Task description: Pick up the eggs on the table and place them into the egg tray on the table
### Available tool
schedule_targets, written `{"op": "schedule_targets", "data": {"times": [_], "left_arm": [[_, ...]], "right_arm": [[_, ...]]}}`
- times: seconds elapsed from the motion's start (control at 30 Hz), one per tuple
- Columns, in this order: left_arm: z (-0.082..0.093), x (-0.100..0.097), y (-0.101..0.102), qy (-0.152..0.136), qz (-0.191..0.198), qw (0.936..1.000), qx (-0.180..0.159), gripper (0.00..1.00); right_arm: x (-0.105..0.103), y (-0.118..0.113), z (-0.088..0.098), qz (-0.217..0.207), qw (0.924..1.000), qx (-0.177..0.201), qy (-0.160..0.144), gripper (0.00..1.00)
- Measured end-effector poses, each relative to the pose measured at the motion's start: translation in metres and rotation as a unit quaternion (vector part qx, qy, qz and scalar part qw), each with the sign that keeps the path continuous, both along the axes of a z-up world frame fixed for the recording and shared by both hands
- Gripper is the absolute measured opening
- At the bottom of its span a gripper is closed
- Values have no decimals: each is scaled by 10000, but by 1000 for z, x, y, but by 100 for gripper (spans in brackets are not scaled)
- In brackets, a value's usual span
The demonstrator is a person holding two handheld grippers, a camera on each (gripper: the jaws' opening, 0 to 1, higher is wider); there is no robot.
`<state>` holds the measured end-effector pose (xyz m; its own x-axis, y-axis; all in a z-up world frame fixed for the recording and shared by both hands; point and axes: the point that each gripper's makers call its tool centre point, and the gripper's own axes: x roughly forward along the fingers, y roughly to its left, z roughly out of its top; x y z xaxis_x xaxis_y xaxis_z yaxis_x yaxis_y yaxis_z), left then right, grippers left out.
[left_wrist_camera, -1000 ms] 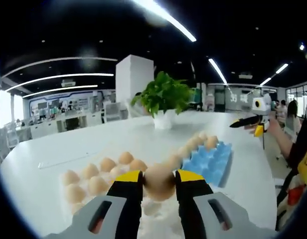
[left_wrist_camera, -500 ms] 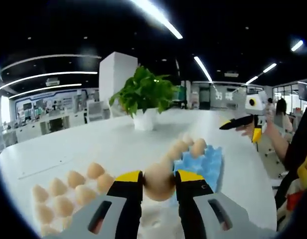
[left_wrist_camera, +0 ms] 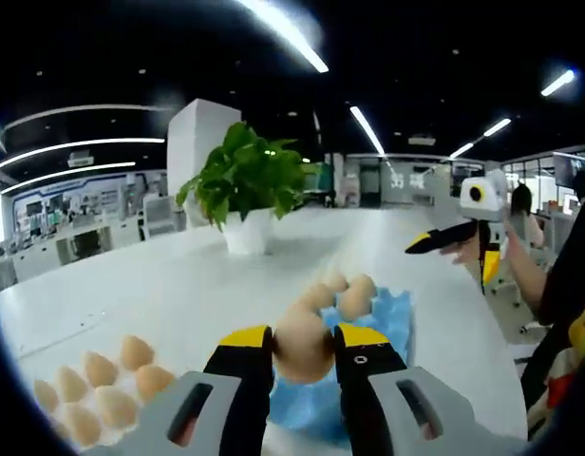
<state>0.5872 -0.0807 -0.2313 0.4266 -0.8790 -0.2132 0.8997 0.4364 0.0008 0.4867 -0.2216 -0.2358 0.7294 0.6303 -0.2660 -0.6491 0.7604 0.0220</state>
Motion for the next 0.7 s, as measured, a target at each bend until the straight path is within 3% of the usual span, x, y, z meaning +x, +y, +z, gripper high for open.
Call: {"op": "schedule_targets", "data": {"times": [0.4, 0.7], "left_arm": [[-6, -1, -35, 105, -242, 9997, 1, 25], [-11, -1, -50, 162, -357, 9992, 22, 25]], "right_arm": [[-4, -6, 3, -27, 10000, 3, -39, 89], [-6, -8, 1, -62, 10000, -38, -25, 89]]}}
